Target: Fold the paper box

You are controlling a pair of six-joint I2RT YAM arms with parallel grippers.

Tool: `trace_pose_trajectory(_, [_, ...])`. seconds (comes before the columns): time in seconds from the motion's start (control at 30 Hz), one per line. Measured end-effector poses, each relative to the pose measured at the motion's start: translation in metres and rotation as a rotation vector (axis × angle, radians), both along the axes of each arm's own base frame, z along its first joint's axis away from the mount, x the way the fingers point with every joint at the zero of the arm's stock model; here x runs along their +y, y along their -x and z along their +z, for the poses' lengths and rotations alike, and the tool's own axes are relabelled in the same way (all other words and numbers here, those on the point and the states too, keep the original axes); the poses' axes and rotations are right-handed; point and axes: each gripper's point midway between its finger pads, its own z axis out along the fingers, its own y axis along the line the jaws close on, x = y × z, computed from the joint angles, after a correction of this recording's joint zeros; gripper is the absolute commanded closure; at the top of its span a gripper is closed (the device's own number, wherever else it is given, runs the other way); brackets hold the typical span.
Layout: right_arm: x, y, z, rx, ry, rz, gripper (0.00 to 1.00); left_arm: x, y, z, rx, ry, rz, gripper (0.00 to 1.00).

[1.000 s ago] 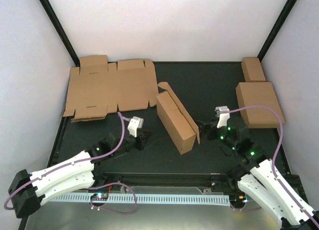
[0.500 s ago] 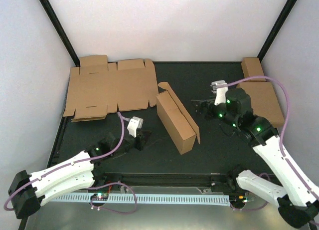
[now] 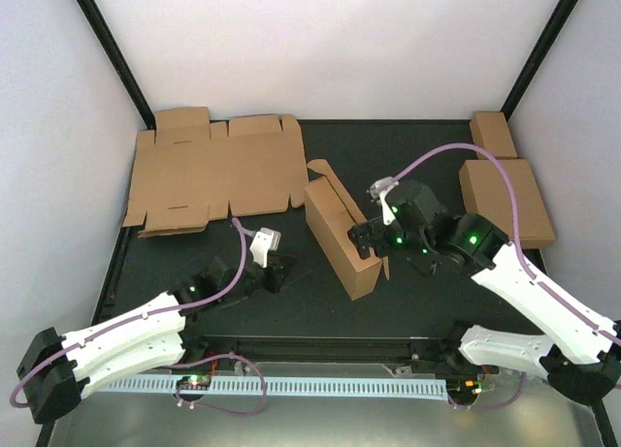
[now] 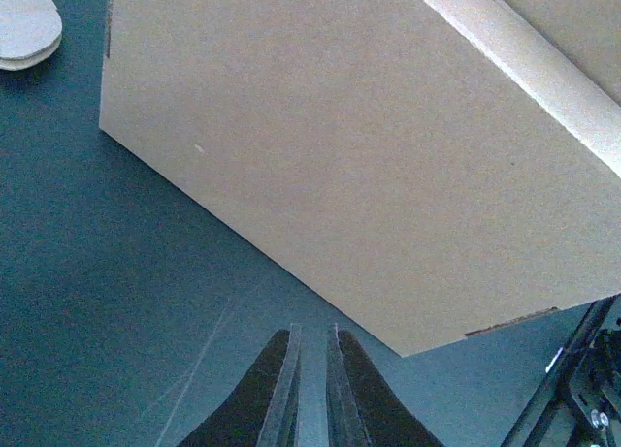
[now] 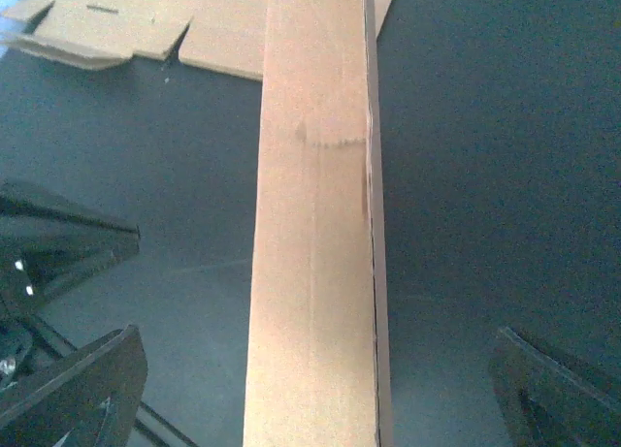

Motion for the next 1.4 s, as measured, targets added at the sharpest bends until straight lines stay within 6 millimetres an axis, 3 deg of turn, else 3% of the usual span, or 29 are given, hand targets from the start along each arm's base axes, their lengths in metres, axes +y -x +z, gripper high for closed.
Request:
trace_pose_trajectory(0.3, [-0.019, 0.027, -0.030, 0.054, 0.000, -0.006, 0.00, 0.014, -0.022, -0.004, -0.002, -0.038, 0.060, 0.85])
trace_pose_trajectory(0.53, [-0.029, 0.041, -0.034, 0.055, -0.060, -0.008, 0.00, 0.030, -0.068, 0.019, -0.001, -0.016, 0.123, 0.67])
trace_pose_trajectory(0.73, [-0.031, 0.051, -0.048, 0.067, -0.108, 0.006, 0.00, 0.040, -0.097, 0.029, 0.020, 0.031, 0.136, 0.23])
trace_pose_trajectory(0.83, [-0.032, 0.055, -0.060, 0.080, -0.117, 0.008, 0.00, 0.041, -0.111, 0.030, 0.046, 0.053, 0.130, 0.11])
trace_pose_trajectory(1.1, [-0.031, 0.061, -0.074, 0.071, -0.167, 0.033, 0.00, 0.019, -0.142, 0.035, 0.061, 0.080, 0.039, 0.06])
trace_pose_trajectory(1.4, [-0.022, 0.060, -0.064, 0.028, -0.241, 0.060, 0.00, -0.014, -0.164, 0.043, 0.055, 0.164, -0.116, 0.16])
